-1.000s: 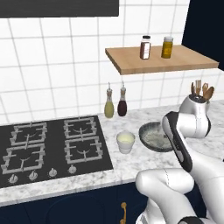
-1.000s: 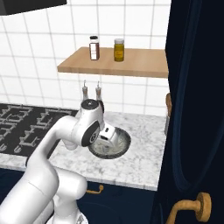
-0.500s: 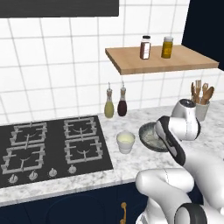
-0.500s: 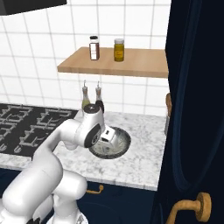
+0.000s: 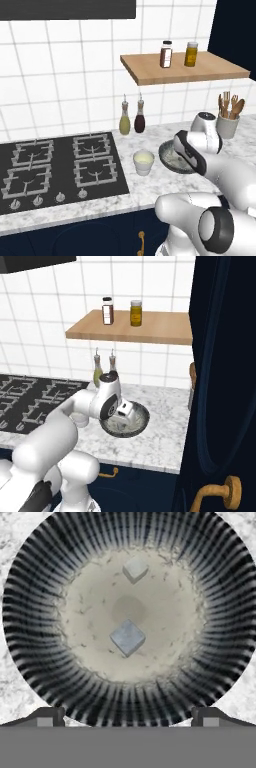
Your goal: Grab a lemon wedge from the fridge and one ice cube from the ice bowl, and put them in the glass of lemonade.
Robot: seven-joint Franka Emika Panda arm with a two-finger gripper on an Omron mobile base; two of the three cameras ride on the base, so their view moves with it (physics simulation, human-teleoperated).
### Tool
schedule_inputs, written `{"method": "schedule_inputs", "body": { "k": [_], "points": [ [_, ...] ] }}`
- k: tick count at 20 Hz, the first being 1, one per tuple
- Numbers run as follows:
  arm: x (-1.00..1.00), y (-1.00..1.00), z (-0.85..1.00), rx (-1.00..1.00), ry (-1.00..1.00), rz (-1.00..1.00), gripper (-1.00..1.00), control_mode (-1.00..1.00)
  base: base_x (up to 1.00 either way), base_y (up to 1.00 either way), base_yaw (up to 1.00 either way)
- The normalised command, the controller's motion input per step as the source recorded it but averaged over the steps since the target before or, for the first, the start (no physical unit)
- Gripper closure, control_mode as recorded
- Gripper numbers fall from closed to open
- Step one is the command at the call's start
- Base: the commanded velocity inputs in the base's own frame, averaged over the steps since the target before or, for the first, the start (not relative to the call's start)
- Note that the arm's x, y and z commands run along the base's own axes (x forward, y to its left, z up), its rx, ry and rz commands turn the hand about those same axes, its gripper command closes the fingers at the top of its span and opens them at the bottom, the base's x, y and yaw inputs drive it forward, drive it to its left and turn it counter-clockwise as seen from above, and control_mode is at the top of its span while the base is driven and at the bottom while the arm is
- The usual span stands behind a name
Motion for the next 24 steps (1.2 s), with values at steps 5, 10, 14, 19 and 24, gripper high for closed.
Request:
{"method": "schedule_inputs", "body": {
  "k": [5, 10, 14, 19, 24],
  "points": [
    [0.23, -0.01, -0.21, 0.0, 0.0, 0.0, -1.0, -1.0, 0.0, 0.0, 0.0],
    [0.11, -0.06, -0.24, 0.0, 0.0, 0.0, -1.0, -1.0, 0.0, 0.0, 0.0],
    [0.12, -0.07, -0.23, 0.0, 0.0, 0.0, -1.0, -1.0, 0.0, 0.0, 0.0],
    [0.21, 0.0, -0.22, 0.0, 0.0, 0.0, -1.0, -1.0, 0.0, 0.0, 0.0],
    [0.21, 0.0, -0.21, 0.0, 0.0, 0.0, -1.0, -1.0, 0.0, 0.0, 0.0]
  ]
}}
